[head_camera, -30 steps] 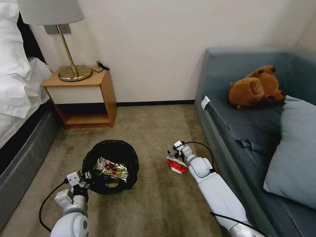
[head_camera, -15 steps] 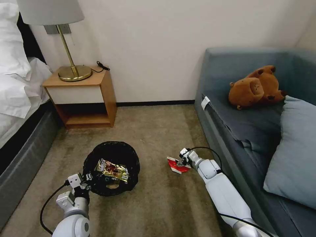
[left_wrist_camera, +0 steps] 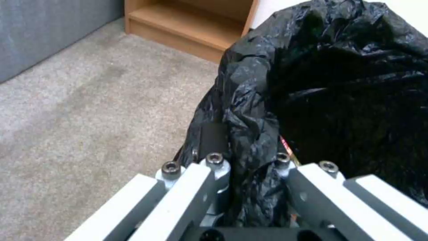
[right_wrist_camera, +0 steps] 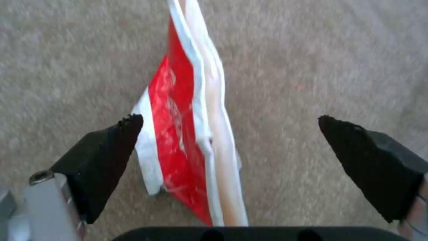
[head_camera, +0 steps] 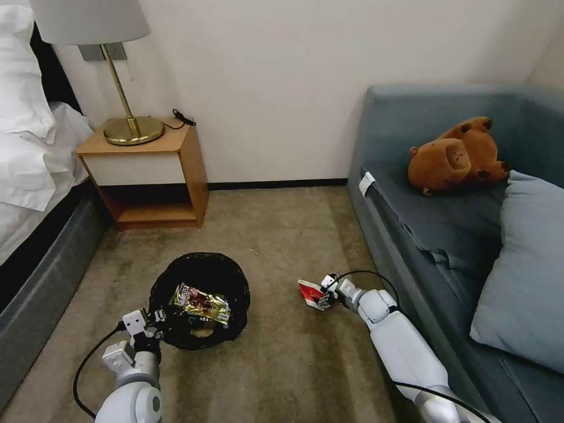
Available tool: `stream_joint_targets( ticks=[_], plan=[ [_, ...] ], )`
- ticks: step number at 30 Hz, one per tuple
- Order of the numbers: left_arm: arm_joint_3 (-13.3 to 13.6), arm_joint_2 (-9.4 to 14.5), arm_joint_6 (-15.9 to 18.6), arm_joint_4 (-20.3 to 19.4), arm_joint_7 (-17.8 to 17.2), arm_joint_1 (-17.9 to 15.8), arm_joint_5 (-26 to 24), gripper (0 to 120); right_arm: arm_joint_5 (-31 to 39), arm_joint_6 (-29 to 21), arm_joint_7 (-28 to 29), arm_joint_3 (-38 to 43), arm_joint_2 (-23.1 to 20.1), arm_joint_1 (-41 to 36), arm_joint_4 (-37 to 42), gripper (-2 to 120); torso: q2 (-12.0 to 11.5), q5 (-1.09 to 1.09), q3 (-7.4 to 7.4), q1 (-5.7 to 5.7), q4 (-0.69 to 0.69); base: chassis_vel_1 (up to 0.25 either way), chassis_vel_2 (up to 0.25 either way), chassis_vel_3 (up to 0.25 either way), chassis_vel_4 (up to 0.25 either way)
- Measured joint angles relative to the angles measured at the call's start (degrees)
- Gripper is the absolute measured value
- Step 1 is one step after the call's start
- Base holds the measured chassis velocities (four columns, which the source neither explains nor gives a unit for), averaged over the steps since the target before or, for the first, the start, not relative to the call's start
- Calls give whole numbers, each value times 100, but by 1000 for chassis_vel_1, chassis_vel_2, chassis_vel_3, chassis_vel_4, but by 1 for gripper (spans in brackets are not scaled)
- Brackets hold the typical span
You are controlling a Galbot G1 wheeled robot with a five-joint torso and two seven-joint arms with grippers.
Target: Pick up the trash bin, then pick up the garbage on the floor and place it into the trash bin.
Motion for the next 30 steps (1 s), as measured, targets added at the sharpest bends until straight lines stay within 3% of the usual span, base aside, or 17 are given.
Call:
stream_joint_targets(
  ticks=[10,13,15,19,21,25,27,30],
  plan=[
    [68,-88,0,-9,-1,-4,95,3,-299,647,-533,432,42,135,-653,95,0,0,0,0,0,0,0,0,0],
    [75,-96,0,-9,-1,-6,111,3,-307,803,-607,519,44,136,-701,87,0,1,0,0,0,0,0,0,0],
    [81,-111,0,-12,-2,-6,129,3,-284,869,-626,583,36,133,-703,74,0,0,0,0,0,0,0,0,0],
    [84,-122,0,-24,-3,-6,137,3,-240,869,-608,605,38,117,-701,66,0,0,0,0,0,0,0,0,0],
    [82,-125,-1,-29,-2,-1,138,3,-221,868,-581,625,50,91,-698,52,0,0,0,0,0,0,0,0,0],
    [75,-124,-4,-34,-3,8,131,3,-213,867,-546,633,67,82,-698,44,0,0,0,0,0,0,0,0,0],
    [67,-121,-8,-48,-3,24,109,3,-203,858,-519,633,86,79,-700,30,0,0,0,0,0,0,0,0,0],
    [61,-118,-9,-52,-3,32,99,3,-199,855,-504,633,96,78,-703,26,0,0,0,0,0,0,0,0,0]
  ],
)
